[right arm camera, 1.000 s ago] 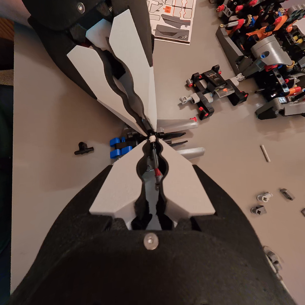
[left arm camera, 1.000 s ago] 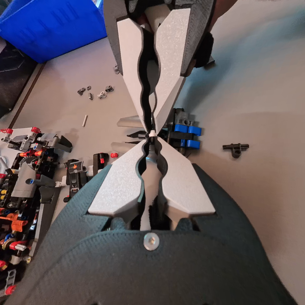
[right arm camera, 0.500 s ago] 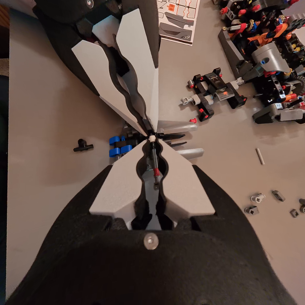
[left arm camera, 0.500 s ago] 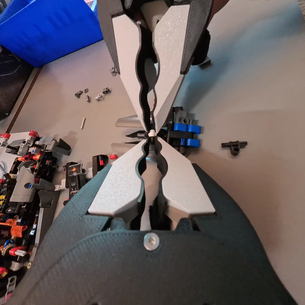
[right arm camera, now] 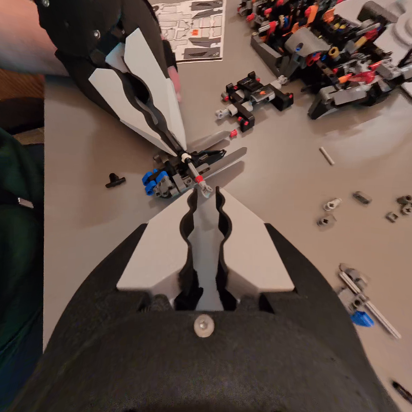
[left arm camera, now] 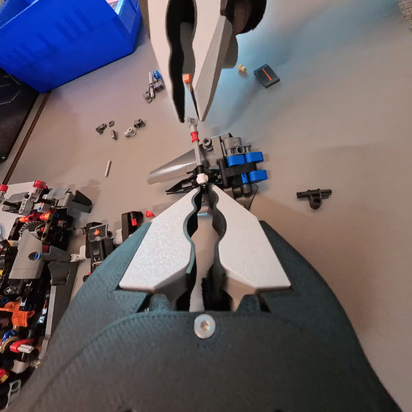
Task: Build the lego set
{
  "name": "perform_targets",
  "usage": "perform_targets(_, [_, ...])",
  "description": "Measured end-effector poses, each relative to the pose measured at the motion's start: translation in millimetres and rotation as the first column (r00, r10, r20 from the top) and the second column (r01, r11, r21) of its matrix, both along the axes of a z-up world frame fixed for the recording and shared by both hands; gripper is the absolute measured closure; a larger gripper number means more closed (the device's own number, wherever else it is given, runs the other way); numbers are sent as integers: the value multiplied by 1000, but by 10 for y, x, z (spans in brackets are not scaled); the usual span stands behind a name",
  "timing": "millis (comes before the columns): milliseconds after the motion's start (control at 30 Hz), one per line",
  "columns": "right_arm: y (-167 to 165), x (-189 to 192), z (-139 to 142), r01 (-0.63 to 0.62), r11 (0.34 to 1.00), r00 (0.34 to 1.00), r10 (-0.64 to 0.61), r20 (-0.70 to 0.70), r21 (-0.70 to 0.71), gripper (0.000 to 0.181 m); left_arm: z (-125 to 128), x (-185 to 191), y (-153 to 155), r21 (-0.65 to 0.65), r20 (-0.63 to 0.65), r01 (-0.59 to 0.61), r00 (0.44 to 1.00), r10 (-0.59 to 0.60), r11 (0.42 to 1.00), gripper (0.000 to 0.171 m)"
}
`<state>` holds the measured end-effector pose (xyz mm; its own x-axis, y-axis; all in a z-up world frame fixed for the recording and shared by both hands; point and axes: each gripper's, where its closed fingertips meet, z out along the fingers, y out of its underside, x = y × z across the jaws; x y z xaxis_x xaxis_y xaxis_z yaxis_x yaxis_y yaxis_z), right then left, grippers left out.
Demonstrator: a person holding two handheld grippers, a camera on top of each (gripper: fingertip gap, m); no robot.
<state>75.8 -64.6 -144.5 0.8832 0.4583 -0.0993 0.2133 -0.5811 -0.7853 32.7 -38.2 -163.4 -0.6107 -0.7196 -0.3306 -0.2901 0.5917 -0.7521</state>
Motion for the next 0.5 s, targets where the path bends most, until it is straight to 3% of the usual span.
perform_targets(200, [38,-73,-30,-37,999,998,37,-56,11,173,-3,2,3,-2,-3,0,1000,0,1000,168])
perform_targets(500, [51,-90,-8,-62,998,998,62,-15,5,174,-6,17,14,-3,-7,1,1000,-1,1000,168])
